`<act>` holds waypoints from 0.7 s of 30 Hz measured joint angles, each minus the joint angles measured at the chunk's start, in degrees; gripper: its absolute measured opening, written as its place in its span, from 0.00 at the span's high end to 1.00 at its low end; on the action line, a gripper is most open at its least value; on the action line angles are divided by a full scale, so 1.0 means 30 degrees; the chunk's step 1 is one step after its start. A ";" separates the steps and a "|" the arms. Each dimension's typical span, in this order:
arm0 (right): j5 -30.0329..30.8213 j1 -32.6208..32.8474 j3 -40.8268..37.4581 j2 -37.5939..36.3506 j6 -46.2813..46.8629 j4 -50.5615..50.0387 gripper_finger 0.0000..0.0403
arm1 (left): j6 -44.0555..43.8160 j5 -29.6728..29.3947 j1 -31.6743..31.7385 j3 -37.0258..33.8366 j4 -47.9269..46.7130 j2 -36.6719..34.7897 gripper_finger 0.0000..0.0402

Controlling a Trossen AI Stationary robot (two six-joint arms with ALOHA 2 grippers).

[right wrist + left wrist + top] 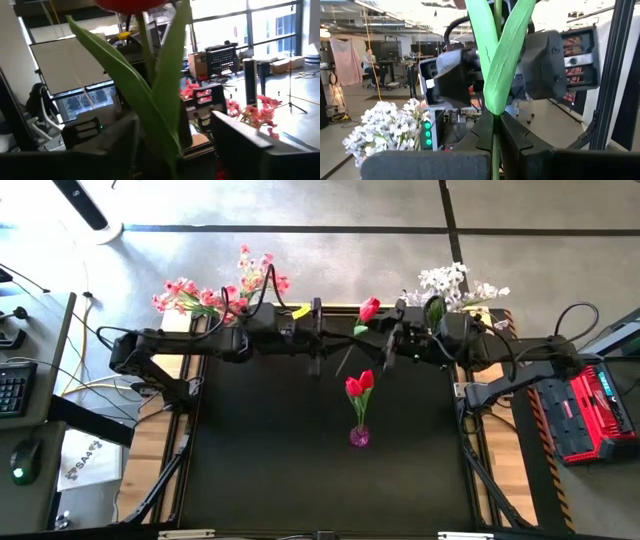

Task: Sort flowers into vase by color
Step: Put the red tulip into the purple flower vase

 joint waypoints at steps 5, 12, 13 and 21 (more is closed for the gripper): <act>-0.0596 -0.0085 0.0015 0.0278 -0.0021 -0.0099 0.68 | -0.0270 -0.0016 -0.0061 -0.0007 -0.0081 0.0271 1.00; 0.0432 -0.0092 0.0015 0.0340 -0.0744 -0.0102 0.96 | -0.0983 -0.1497 -0.0082 -0.0007 -0.0083 0.0300 0.95; 0.0888 -0.0064 0.0015 0.0278 -0.0912 -0.0130 0.96 | -0.0962 -0.1589 -0.0068 -0.0007 -0.0073 0.0300 0.93; 0.6955 0.0569 0.0022 -0.2298 -0.1535 -0.4532 0.99 | -0.0614 -0.4150 -0.0058 -0.0007 -0.1746 0.0095 0.84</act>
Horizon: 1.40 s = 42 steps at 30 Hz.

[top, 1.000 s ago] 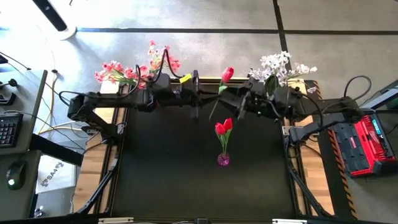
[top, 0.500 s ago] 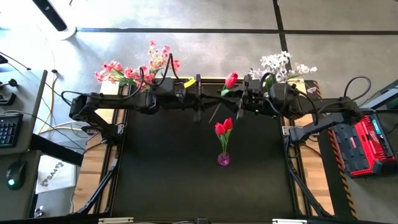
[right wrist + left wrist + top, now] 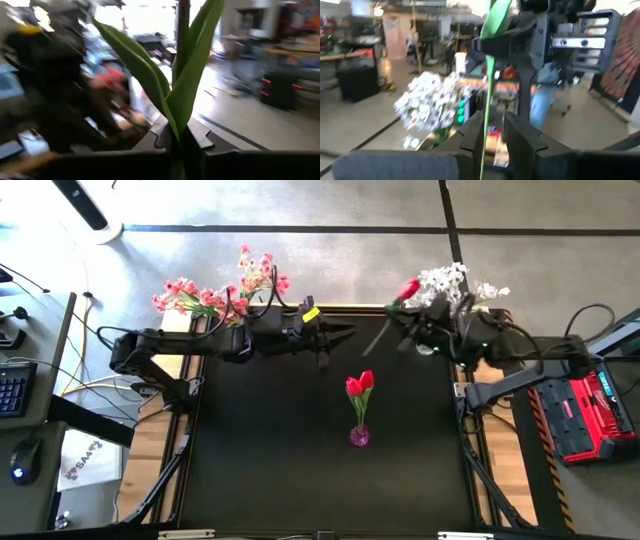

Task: Sort flowers into vase by color
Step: Put the red tulip into the purple flower vase

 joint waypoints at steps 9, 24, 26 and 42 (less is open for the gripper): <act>0.2256 0.2106 0.0000 -0.2340 0.7032 -1.1854 1.00 | -0.1460 -0.1321 -0.0049 0.0007 -0.3151 -0.0604 0.82; 0.0801 0.8958 0.0000 0.1158 1.6552 -1.5714 1.00 | -0.1864 -0.0234 -0.0714 0.0000 -0.6674 -0.0575 0.81; 0.2157 1.0174 0.0000 0.2017 1.7665 -1.5648 1.00 | -0.1859 -0.0167 -0.0727 0.0000 -0.7101 -0.0575 0.81; 1.2646 1.3759 -0.0004 0.6769 1.7892 -0.9591 1.00 | -0.4489 0.3242 -0.0796 -0.3971 -0.4744 -0.0720 0.77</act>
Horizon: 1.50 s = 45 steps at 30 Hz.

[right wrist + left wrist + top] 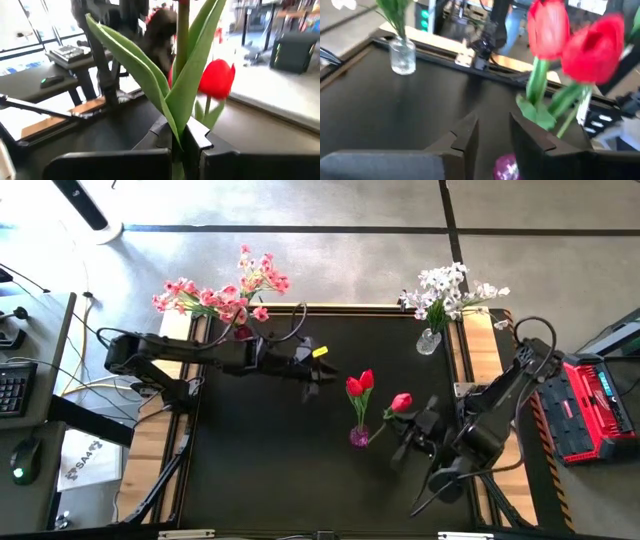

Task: Sort flowers into vase by color
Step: Put the red tulip into the purple flower vase

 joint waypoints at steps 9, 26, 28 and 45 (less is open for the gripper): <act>0.0213 -0.1484 0.0004 -0.0277 -0.4936 0.2503 1.00 | -0.0530 0.0414 -0.0586 -0.1393 0.0077 0.0174 0.49; -0.3555 -0.2796 0.0004 -0.0114 -0.6506 0.2375 0.83 | -0.0025 0.0578 -0.2686 -0.2263 0.3249 0.3991 0.43; -0.3486 -0.2916 0.0004 -0.0132 -0.6535 0.2501 0.73 | -0.0012 0.0588 -0.2914 -0.2193 0.3693 0.4585 0.43; -0.2709 -0.2068 0.0004 -0.1849 -1.2388 1.1462 0.40 | -0.0752 0.0632 -0.3053 -0.2171 0.5204 0.4610 0.43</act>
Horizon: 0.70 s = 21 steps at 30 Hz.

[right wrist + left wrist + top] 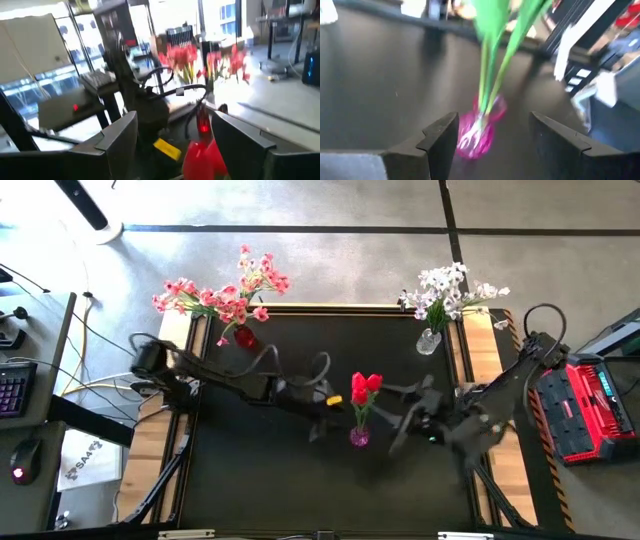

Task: Sort flowers into vase by color
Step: Put the red tulip into the purple flower vase, then return to Home Position

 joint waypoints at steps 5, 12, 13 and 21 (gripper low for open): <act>0.0966 0.0849 0.0006 -0.1951 -0.3597 0.2699 0.40 | 0.0207 -0.0474 0.0395 0.0007 -0.1395 -0.2906 0.43; -0.0953 0.0460 0.0007 -0.4620 -0.3657 0.0769 0.52 | 0.0715 -0.1232 0.0740 0.0022 -0.1648 -0.7134 0.48; -0.1547 0.0230 0.0007 -0.5020 -0.3664 0.0318 0.58 | 0.0295 -0.1122 0.0857 0.0022 -0.1487 -0.7689 0.51; -0.5295 -0.1407 0.0022 -0.7970 -0.1541 -0.8648 0.95 | 0.4164 -0.0949 0.1368 0.0024 -0.4052 -1.1476 0.95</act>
